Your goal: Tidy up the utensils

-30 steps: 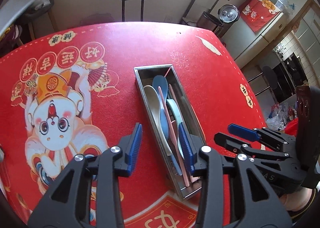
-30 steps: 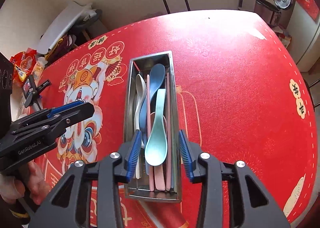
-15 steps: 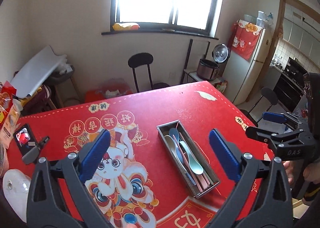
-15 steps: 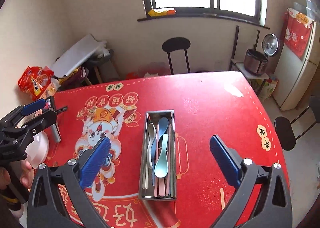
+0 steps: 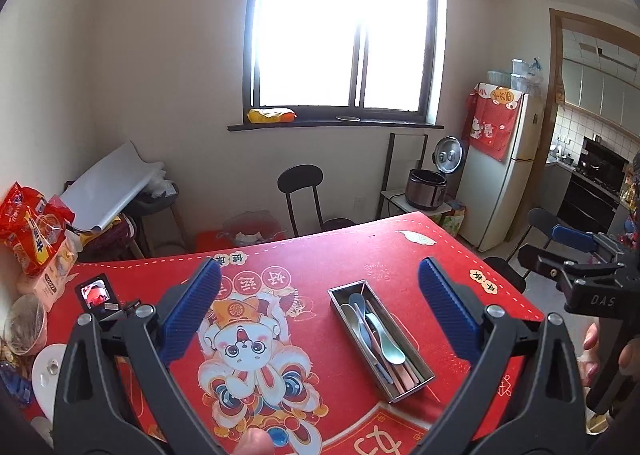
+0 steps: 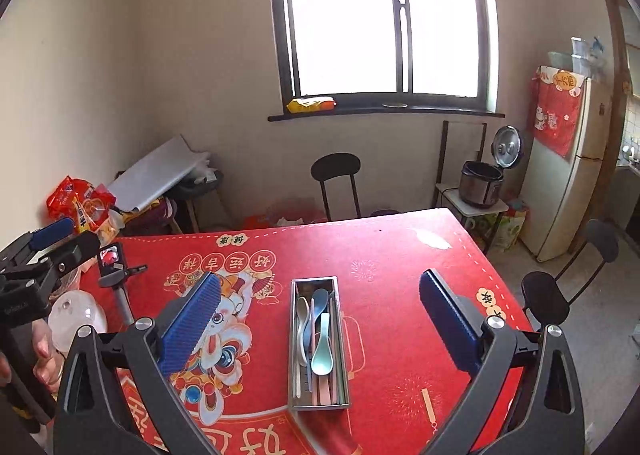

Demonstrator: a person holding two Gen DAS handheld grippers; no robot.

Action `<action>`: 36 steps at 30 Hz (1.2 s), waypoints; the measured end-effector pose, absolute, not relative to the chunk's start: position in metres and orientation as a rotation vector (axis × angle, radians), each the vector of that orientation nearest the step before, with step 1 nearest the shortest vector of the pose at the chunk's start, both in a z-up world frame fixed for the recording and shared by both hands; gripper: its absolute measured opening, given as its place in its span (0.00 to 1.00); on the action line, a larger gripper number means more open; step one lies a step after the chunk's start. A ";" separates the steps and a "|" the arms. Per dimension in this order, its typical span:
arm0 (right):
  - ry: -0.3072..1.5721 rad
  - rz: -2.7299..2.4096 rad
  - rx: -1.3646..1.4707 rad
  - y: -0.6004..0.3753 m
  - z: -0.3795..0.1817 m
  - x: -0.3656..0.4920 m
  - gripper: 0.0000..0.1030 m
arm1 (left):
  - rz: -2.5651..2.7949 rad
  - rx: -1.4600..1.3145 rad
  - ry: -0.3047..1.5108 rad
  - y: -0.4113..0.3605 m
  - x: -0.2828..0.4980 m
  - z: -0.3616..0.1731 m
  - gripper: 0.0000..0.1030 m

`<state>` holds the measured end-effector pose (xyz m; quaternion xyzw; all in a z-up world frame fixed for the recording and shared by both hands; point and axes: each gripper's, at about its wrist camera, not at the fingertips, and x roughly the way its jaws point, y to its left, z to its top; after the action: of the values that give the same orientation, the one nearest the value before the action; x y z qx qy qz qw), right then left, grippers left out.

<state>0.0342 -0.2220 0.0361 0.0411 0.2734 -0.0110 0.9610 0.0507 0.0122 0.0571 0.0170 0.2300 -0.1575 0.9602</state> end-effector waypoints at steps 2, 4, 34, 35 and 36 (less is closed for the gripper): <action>0.549 -0.039 0.079 -0.222 0.037 0.031 0.94 | -0.316 0.039 0.464 0.011 0.047 0.055 0.94; 0.552 -0.089 0.070 -0.222 0.037 0.030 0.94 | -0.315 0.034 0.474 0.010 0.046 0.054 0.94; 0.566 -0.202 0.052 -0.228 0.033 0.026 0.94 | -0.329 -0.017 0.500 0.008 0.050 0.045 0.94; 0.565 -0.205 0.051 -0.228 0.033 0.026 0.94 | -0.329 -0.020 0.500 0.008 0.050 0.046 0.94; 0.564 -0.208 0.049 -0.228 0.033 0.026 0.94 | -0.329 -0.023 0.499 0.009 0.050 0.046 0.94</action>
<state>0.0259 -0.2284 0.0331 0.0240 0.2776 -0.1022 0.9549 0.0500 0.0086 0.0458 -0.0111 0.2460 -0.1621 0.9556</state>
